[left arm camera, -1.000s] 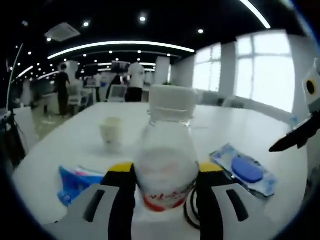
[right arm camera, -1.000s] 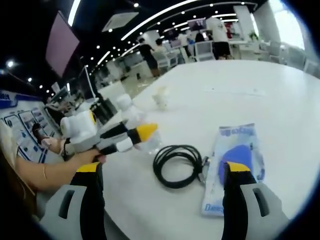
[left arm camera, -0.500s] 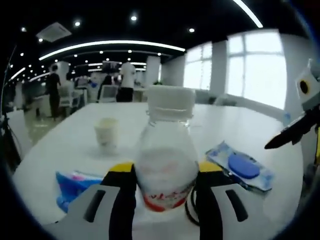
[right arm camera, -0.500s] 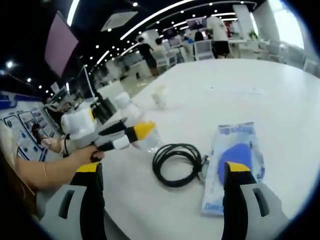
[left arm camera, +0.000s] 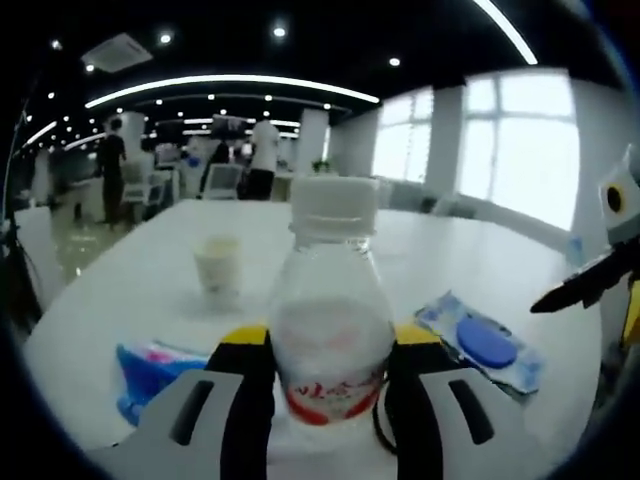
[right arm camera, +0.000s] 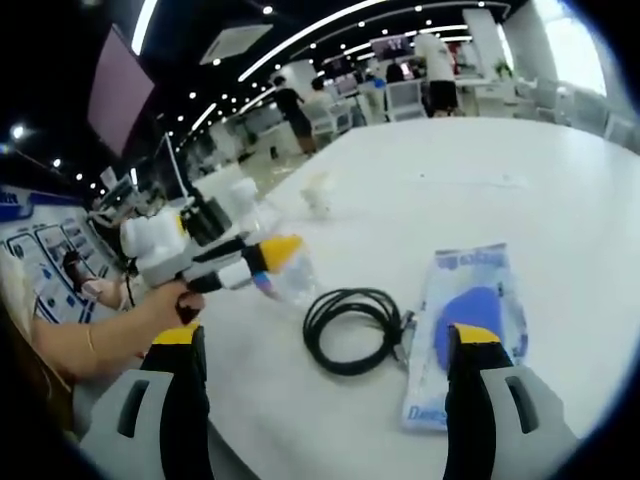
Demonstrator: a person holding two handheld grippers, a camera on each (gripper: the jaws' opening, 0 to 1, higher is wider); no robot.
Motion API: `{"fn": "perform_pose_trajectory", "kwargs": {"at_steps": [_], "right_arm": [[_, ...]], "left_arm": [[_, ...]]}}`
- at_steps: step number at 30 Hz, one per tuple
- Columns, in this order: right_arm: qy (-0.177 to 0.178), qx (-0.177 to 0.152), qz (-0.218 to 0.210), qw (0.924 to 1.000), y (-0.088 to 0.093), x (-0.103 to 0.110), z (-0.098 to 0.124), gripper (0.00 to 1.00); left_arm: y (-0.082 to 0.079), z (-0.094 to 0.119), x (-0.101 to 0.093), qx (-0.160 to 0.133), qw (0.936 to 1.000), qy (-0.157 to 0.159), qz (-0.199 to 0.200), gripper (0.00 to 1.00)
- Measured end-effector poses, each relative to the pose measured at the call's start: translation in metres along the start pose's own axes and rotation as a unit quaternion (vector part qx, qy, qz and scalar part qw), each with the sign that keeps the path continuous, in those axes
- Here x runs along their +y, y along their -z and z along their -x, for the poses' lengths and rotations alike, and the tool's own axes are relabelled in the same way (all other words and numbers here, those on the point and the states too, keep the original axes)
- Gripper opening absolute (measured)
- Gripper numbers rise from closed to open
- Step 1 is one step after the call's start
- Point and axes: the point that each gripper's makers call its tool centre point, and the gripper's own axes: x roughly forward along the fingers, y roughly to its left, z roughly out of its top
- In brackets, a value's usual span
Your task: Arrange the tabletop items into an orderly group along one side of the table until the central work area is clear of visible clutter.
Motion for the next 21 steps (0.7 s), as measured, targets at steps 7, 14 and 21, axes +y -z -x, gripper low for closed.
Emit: {"fn": "perform_pose_trajectory", "kwargs": {"at_steps": [7,14,21], "right_arm": [[-0.003,0.005,0.006,1.0000,0.002,0.002,0.000,0.99],[-0.002,0.008,0.005,1.0000,0.003,0.001,-0.001,0.99],[-0.001,0.011,0.005,0.9999,0.005,0.000,-0.001,0.99]], "left_arm": [[-0.019,0.000,0.003,-0.009,0.9997,0.000,-0.021,0.40],[-0.042,-0.001,0.019,-0.021,0.9986,-0.012,-0.047,0.40],[-0.062,-0.005,0.036,-0.033,0.9982,-0.024,-0.044,0.40]]}}
